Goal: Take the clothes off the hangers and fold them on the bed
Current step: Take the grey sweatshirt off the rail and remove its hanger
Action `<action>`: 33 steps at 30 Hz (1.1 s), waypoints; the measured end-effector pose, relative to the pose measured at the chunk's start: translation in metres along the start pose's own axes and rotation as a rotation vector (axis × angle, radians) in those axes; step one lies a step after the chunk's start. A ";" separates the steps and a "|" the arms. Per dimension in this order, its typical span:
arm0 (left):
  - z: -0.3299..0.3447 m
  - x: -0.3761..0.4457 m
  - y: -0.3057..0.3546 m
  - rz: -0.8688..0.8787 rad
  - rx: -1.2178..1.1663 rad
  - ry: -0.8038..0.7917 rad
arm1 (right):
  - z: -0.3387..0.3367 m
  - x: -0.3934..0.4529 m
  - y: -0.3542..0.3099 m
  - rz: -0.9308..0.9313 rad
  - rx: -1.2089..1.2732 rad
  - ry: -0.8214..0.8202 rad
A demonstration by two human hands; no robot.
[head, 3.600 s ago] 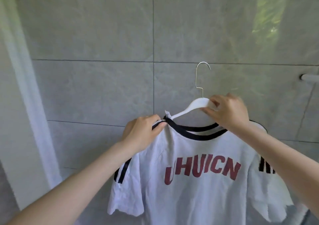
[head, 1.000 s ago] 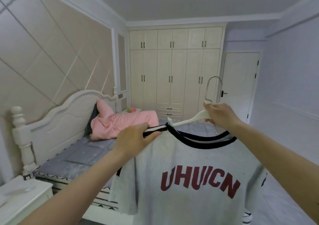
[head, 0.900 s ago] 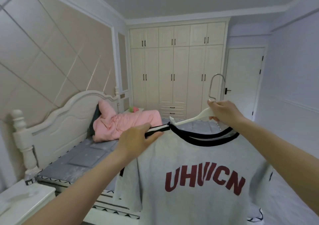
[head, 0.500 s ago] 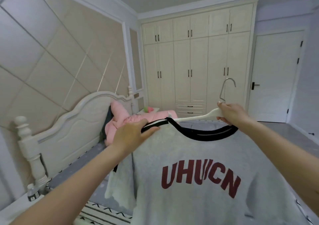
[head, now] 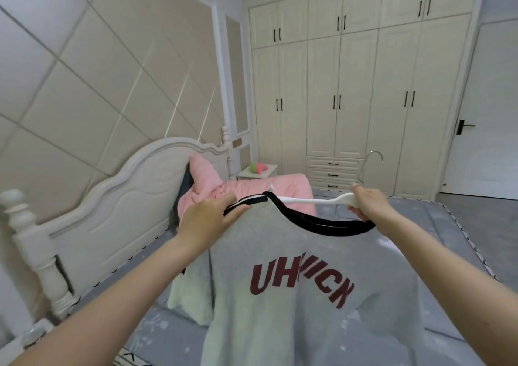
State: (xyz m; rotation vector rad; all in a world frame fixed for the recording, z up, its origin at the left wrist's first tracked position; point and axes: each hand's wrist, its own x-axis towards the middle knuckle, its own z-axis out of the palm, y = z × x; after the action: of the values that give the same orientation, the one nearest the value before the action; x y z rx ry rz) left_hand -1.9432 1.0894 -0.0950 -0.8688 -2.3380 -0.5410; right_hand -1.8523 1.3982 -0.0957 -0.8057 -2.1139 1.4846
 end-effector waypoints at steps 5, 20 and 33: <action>0.054 0.067 -0.050 -0.059 -0.148 -0.196 | 0.034 0.058 -0.009 -0.008 0.018 0.049; 0.180 0.216 -0.070 0.302 -0.346 -0.305 | 0.060 0.188 -0.028 -0.042 -0.054 0.261; 0.194 0.239 -0.017 0.332 -0.264 -0.261 | 0.006 0.215 0.010 0.116 0.070 0.277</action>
State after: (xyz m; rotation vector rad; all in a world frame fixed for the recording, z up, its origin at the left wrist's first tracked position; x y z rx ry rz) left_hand -2.1759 1.2917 -0.0892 -1.4974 -2.3073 -0.6320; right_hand -2.0129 1.5418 -0.1036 -1.0561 -1.8295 1.4036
